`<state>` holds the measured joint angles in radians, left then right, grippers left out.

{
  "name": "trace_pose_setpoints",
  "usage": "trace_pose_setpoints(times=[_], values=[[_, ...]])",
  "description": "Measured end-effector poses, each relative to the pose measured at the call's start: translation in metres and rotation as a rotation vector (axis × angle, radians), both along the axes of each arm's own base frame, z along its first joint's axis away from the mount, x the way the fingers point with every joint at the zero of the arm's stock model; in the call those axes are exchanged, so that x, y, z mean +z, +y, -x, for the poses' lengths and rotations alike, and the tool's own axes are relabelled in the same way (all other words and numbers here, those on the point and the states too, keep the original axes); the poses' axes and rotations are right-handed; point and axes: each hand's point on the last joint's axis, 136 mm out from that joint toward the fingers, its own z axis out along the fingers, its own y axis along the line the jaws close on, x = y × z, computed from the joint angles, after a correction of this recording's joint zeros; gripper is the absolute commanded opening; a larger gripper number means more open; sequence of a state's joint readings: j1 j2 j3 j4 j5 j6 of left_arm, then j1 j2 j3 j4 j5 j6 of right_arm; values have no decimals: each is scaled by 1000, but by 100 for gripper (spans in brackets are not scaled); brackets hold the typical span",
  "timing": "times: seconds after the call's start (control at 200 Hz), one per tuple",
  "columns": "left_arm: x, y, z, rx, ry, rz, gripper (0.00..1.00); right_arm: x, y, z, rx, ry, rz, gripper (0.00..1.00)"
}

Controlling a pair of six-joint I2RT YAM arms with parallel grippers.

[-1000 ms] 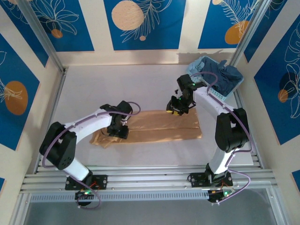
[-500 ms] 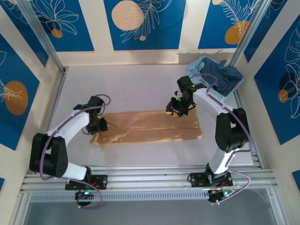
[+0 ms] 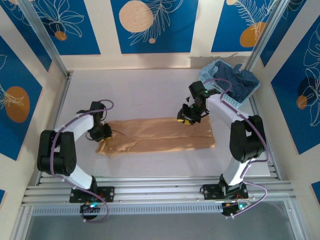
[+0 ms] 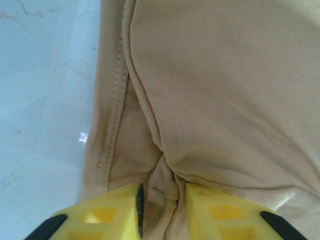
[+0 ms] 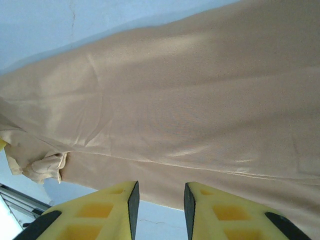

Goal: Fold and stack the t-shirts

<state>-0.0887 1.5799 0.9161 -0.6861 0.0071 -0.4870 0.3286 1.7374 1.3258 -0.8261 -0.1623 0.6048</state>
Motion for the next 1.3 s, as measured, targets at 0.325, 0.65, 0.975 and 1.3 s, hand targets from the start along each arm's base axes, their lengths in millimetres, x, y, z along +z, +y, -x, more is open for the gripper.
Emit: trace_pose_setpoints(times=[0.325,0.65,0.975,1.3], values=[[8,-4,-32,-28,-68,6,32,0,0,0,-2,0,0,33],[11,-8,-39,-76,-88,22,28,-1,0,0,-1,2,0,33],[25,-2,-26,-111,-136,-13,33,-2,1,0,1,9,-7,33],[7,0,-30,-120,-134,-14,28,6,31,5,60,5,-163,35]])
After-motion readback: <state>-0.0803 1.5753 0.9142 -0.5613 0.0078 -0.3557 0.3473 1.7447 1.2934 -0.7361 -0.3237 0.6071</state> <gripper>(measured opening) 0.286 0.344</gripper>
